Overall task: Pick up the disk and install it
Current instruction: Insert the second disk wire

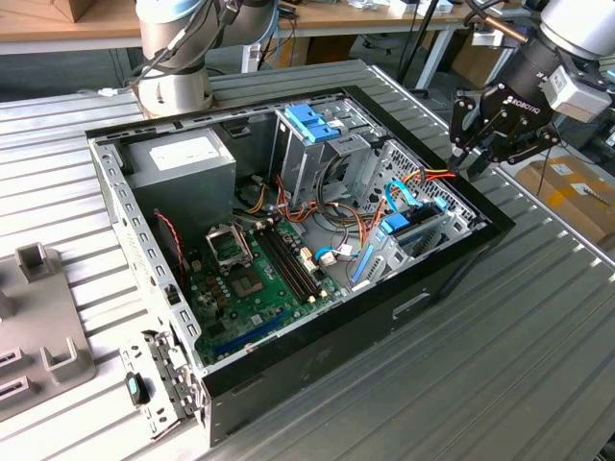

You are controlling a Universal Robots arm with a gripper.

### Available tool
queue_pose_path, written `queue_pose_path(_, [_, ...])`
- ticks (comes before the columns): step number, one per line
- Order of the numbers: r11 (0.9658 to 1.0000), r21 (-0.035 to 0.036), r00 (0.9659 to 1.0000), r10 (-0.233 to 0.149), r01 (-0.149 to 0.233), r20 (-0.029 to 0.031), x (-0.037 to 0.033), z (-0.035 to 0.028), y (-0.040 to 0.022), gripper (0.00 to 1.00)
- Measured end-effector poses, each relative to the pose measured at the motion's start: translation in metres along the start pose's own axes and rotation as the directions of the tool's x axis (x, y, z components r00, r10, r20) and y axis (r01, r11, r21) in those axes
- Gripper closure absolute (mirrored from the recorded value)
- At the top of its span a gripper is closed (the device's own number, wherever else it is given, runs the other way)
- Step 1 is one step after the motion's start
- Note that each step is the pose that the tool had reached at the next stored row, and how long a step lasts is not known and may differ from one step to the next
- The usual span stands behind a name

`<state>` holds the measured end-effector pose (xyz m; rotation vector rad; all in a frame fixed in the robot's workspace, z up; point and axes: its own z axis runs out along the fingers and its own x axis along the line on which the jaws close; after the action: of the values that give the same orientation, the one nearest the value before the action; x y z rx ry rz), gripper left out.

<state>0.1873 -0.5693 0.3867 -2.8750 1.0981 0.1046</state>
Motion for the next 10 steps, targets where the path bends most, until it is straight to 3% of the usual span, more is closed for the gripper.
queue_pose_path(10, [0.9999, 0.0008, 0.9999, -0.014, 0.014, -0.0021, 0.0, 0.0011, 0.0, 0.63])
